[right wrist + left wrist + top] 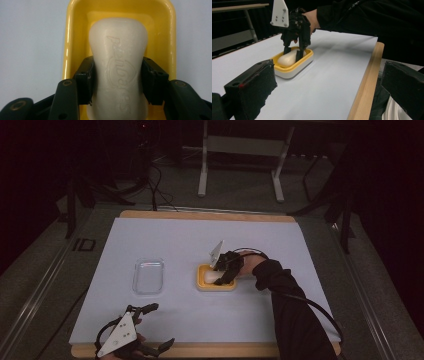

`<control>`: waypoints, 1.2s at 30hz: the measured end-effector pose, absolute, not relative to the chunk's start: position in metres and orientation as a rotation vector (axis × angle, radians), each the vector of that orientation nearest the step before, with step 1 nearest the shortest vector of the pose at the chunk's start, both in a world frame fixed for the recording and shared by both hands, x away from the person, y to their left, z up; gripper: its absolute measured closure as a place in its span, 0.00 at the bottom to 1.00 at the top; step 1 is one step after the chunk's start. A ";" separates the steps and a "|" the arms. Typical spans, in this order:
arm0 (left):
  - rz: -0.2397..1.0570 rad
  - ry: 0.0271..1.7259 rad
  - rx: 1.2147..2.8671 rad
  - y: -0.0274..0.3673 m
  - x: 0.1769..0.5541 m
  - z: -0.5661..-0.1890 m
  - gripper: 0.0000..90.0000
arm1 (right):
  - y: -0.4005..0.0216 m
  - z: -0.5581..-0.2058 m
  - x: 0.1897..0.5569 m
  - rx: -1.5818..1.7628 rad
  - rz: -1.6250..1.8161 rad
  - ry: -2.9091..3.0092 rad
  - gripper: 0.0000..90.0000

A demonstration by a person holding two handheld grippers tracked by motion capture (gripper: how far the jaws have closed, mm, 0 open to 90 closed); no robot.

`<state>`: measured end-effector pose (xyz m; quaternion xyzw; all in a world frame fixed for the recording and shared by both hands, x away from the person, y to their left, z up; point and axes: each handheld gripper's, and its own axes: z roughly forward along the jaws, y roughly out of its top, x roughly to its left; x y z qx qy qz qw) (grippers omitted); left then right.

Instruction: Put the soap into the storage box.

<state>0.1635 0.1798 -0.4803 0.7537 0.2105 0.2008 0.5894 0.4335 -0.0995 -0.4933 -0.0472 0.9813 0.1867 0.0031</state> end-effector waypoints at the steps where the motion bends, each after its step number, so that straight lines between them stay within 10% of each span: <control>1: 0.467 0.490 1.755 0.180 0.163 -0.480 0.00 | -0.099 -0.493 0.434 -0.146 0.604 3.074 0.55; 36: 0.447 0.488 1.763 0.178 0.164 -0.481 0.00 | -0.123 -0.439 0.422 0.111 0.635 3.016 0.35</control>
